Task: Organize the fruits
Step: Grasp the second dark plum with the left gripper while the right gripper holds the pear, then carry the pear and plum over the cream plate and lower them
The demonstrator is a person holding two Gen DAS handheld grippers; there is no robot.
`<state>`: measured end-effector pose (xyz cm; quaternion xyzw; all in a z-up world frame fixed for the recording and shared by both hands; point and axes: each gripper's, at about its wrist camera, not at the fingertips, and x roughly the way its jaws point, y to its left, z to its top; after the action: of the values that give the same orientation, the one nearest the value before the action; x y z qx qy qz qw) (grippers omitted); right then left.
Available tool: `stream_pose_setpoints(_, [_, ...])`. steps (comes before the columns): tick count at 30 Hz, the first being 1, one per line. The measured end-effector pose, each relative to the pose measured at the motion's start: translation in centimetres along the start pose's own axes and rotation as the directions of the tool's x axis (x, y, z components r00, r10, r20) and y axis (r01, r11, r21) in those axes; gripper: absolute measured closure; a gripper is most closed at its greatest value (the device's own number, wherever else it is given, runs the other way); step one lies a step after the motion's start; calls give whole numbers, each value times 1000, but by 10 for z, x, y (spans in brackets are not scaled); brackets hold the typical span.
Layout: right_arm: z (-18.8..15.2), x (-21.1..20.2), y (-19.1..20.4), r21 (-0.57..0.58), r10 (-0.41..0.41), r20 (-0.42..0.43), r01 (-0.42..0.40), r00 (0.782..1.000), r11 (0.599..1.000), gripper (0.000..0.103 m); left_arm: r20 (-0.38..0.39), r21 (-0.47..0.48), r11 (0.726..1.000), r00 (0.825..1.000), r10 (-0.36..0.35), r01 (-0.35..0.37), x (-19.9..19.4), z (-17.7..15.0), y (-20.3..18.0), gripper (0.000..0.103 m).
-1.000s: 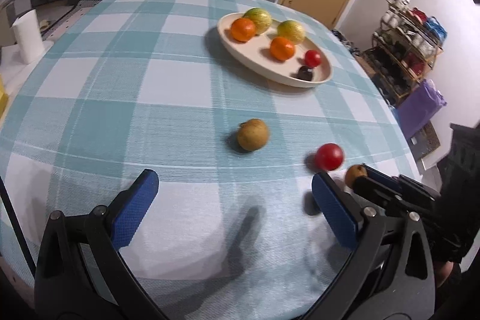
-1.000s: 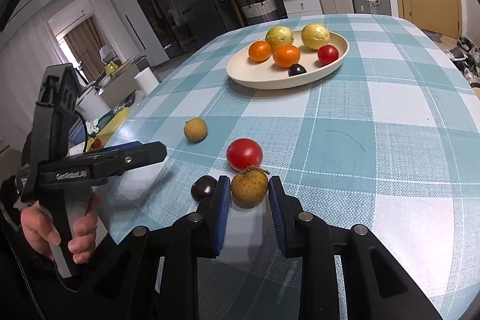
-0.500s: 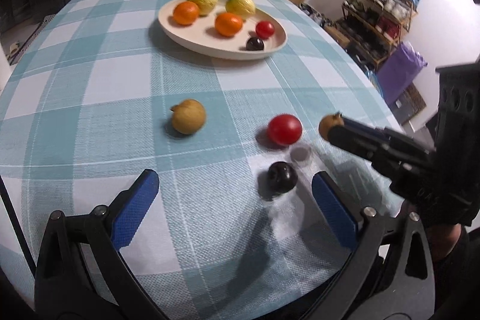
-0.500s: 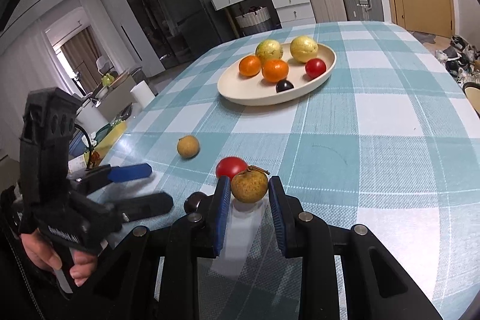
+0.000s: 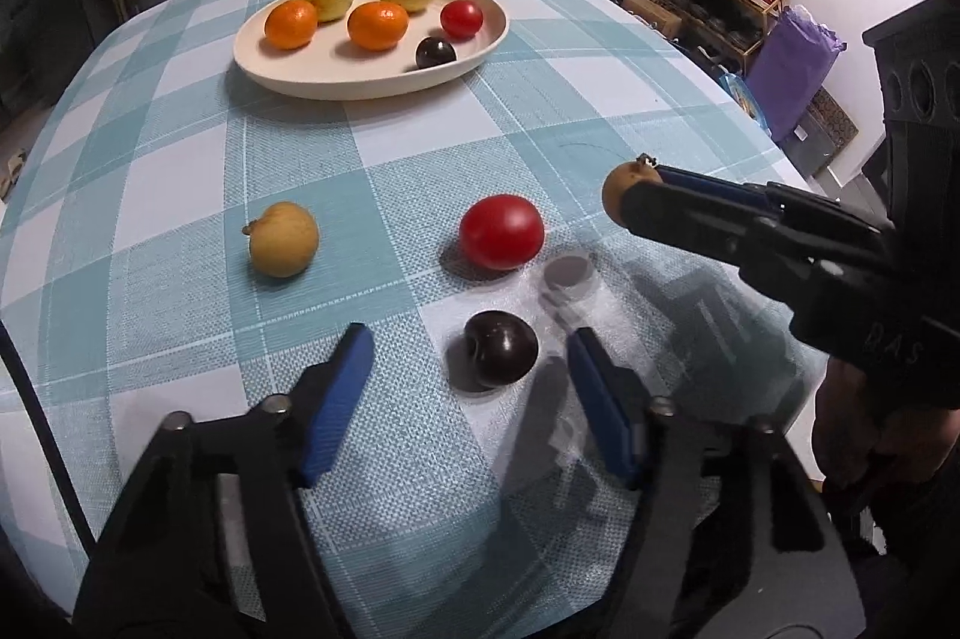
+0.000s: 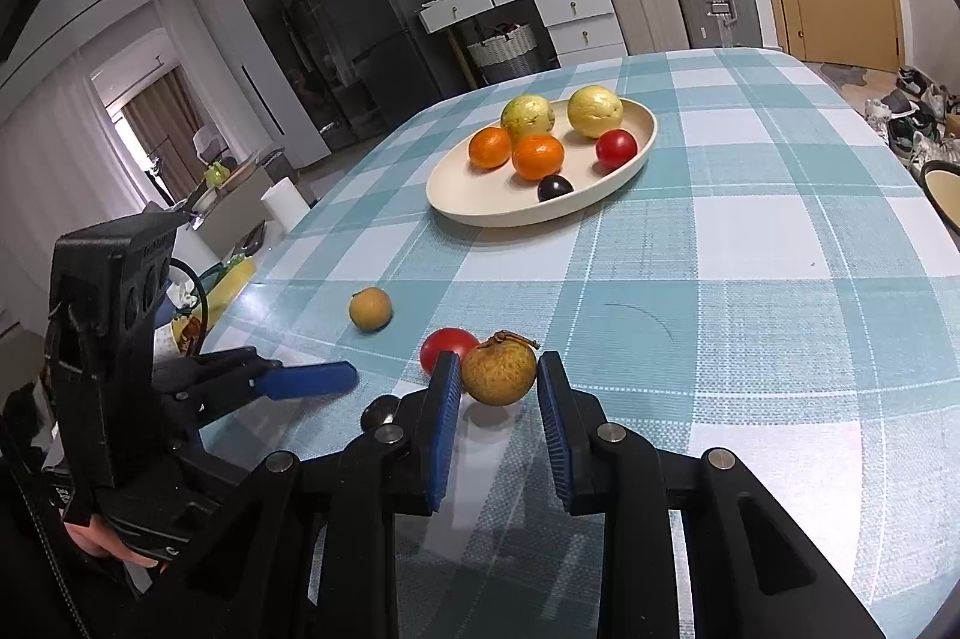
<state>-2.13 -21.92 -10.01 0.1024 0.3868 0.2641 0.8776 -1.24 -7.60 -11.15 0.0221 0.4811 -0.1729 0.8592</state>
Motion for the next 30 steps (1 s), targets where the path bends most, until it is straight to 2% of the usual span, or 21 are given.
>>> stream_pose_setpoints(7, [-1,-2,-2,2,3,2,-3,1000,1000,76,0,-17,998,998,-65,65,-2,0,5,74])
stream_pose_setpoints(12, [0,-1,0,4,10,-1,-10,1000,1000,76,-3,-39,992,993,-121,121,-2,0,8,81])
stream_pose_setpoints(23, [0,1,-2,15,13,-6,-13,1000,1000,76,28,-68,982,984,-177,179,-10,-1,18,82])
stream_pose_setpoints(30, [8,4,2,1,34,-1,-34,999,999,76,111,-114,975,978,-179,191,-33,13,36,82])
